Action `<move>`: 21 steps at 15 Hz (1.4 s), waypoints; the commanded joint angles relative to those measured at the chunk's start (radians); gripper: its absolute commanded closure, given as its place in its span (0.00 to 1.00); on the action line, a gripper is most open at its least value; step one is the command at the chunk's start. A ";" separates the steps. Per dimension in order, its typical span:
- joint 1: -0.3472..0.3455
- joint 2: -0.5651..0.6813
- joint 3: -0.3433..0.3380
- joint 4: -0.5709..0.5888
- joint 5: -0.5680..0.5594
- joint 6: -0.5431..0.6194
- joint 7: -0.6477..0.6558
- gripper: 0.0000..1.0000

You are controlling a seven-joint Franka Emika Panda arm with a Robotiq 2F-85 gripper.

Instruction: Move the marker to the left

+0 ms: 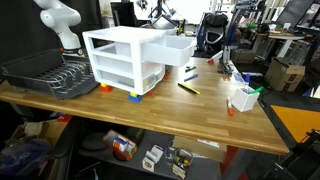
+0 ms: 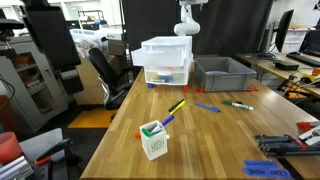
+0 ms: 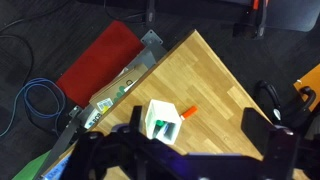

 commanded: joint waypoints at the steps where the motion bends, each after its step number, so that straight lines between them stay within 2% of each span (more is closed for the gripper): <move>1: -0.007 0.002 0.008 -0.001 0.007 -0.002 -0.005 0.00; 7: -0.001 0.015 0.013 -0.001 0.008 0.002 0.000 0.00; 11: 0.038 0.086 0.070 -0.003 0.025 0.024 0.056 0.00; 15: 0.112 0.178 0.157 -0.003 0.076 0.128 0.150 0.00; 18: 0.140 0.262 0.207 -0.003 0.146 0.182 0.251 0.00; 21: 0.144 0.265 0.223 -0.001 0.148 0.159 0.230 0.00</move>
